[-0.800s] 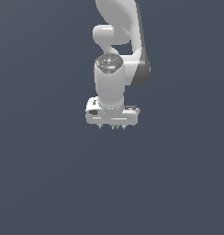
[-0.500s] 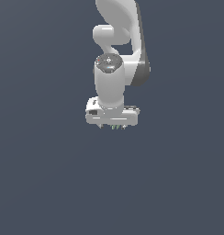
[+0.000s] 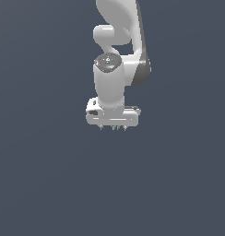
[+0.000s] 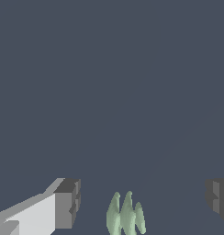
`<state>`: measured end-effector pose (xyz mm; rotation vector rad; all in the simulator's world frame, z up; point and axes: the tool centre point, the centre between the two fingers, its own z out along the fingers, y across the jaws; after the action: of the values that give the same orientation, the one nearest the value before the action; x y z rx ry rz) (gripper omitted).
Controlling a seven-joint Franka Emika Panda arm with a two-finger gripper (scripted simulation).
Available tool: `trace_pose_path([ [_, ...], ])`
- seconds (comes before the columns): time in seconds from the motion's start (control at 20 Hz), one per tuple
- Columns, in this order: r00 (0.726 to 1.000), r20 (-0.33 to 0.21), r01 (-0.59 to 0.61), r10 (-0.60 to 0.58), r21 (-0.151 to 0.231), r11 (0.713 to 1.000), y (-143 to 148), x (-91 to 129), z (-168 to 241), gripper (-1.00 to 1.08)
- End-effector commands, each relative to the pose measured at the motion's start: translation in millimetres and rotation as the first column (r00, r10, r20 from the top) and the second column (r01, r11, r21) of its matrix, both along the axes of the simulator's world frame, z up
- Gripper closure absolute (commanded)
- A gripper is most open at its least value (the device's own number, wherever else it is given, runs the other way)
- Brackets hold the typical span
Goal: Pick up the object and move it to a goal position.
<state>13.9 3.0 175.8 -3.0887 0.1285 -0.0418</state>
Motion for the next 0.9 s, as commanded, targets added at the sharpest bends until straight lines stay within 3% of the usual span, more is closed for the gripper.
trace_pose_path([
  [0.0, 1.000, -0.001, -0.002, 0.002, -0.001, 1.000, 0, -2, -2, -0.92],
  [0.4, 1.000, -0.006, -0.024, 0.024, -0.014, 1.000, 4, -25, -22, -0.92],
  [0.85, 0.997, -0.018, -0.074, 0.073, -0.036, 0.997, 10, -77, -58, -0.92],
])
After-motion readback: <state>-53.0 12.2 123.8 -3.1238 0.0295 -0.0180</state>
